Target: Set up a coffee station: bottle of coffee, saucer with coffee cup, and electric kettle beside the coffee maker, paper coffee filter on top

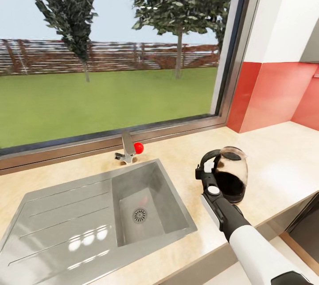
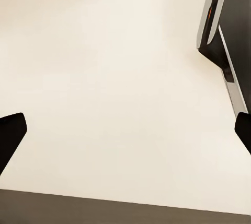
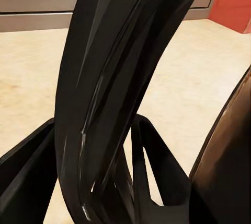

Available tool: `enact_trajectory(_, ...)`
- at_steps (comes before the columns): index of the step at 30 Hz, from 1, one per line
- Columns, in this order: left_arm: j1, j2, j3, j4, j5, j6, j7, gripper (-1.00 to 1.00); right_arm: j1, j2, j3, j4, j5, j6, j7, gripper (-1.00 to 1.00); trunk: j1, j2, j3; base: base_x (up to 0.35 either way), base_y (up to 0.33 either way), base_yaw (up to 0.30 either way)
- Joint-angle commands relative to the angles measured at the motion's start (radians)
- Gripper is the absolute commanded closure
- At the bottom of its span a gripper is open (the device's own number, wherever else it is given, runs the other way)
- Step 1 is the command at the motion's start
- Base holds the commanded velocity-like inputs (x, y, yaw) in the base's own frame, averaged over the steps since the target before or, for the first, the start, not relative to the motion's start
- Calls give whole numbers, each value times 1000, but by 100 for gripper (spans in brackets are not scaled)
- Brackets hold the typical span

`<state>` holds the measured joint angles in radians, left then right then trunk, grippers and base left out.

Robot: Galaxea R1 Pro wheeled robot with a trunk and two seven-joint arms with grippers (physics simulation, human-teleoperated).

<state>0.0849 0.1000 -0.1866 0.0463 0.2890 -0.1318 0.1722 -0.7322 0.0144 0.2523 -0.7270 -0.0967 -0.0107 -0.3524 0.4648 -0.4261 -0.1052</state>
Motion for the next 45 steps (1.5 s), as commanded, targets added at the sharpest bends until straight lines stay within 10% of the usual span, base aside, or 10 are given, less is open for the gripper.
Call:
enact_trajectory(1,-1,0,-8,1,9,-5,1,-100,-1,-1,4,0,-12,0,-7,100,1,-2,-2,0,0,0)
enact_trajectory(23,26,2,-9,0,9,-6,1,-100,-1,-1,15,-213,-11,33,2,100,1,-2,-2,0,0,0)
enact_trajectory(26,26,2,-10,1,9,-6,0,-100,-1,-2,103,-240,3,87,175,100,1,-2,-2,0,0,0)
enact_trajectory(31,28,2,-10,1,9,-6,0,-100,-1,-3,133,-245,72,93,535,100,1,-2,-2,0,0,0)
enact_trajectory(34,28,1,-10,1,9,-6,0,-100,-1,-5,134,-249,82,93,639,100,1,-2,-2,0,0,0)
enact_trajectory(45,28,1,-9,-1,12,-7,2,-100,4,-42,144,-359,125,97,662,100,1,-2,-2,-1,0,0)
